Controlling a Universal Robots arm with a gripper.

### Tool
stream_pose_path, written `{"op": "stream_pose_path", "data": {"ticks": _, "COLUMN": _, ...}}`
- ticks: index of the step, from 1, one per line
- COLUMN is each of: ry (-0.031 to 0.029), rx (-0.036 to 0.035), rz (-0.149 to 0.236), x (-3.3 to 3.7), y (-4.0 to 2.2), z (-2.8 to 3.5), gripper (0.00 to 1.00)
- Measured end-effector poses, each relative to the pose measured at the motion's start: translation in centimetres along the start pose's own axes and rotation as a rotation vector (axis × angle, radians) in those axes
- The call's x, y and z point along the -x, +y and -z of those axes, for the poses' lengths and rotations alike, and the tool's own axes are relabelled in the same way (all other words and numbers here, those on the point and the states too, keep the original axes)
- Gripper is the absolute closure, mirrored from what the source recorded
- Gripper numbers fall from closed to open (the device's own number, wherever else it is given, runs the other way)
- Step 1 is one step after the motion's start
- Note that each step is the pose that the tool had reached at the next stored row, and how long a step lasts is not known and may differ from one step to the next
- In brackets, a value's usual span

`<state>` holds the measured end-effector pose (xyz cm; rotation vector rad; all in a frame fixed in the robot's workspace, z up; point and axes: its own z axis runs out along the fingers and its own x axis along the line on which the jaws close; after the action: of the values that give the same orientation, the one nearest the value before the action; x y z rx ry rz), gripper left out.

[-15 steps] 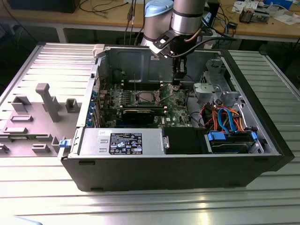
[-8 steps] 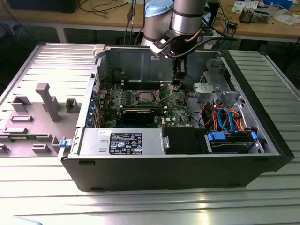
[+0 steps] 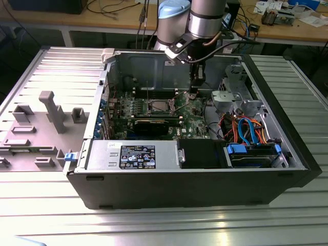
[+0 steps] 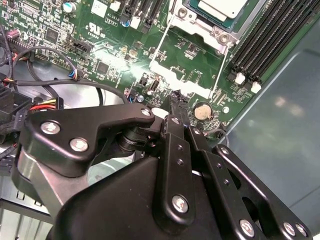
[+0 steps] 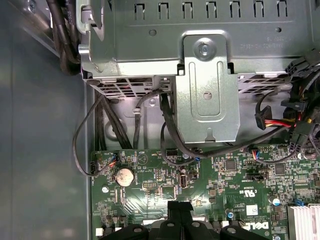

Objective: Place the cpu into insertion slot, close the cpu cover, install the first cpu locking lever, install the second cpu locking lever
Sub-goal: 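Close the cpu cover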

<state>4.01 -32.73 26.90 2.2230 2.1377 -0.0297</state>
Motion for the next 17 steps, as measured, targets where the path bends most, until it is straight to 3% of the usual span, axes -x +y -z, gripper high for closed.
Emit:
{"op": "stream_pose_path", "data": {"ticks": 11, "ry": 0.0001, "rx": 0.0001, "rz": 0.000, "x": -0.02, "y": 0.43, "z": -0.12, "gripper": 0.89}}
{"op": "stream_pose_path", "data": {"ticks": 17, "ry": -0.0001, "rx": -0.0036, "rz": 0.000, "x": -0.09, "y": 0.60, "z": -1.20, "gripper": 0.89}}
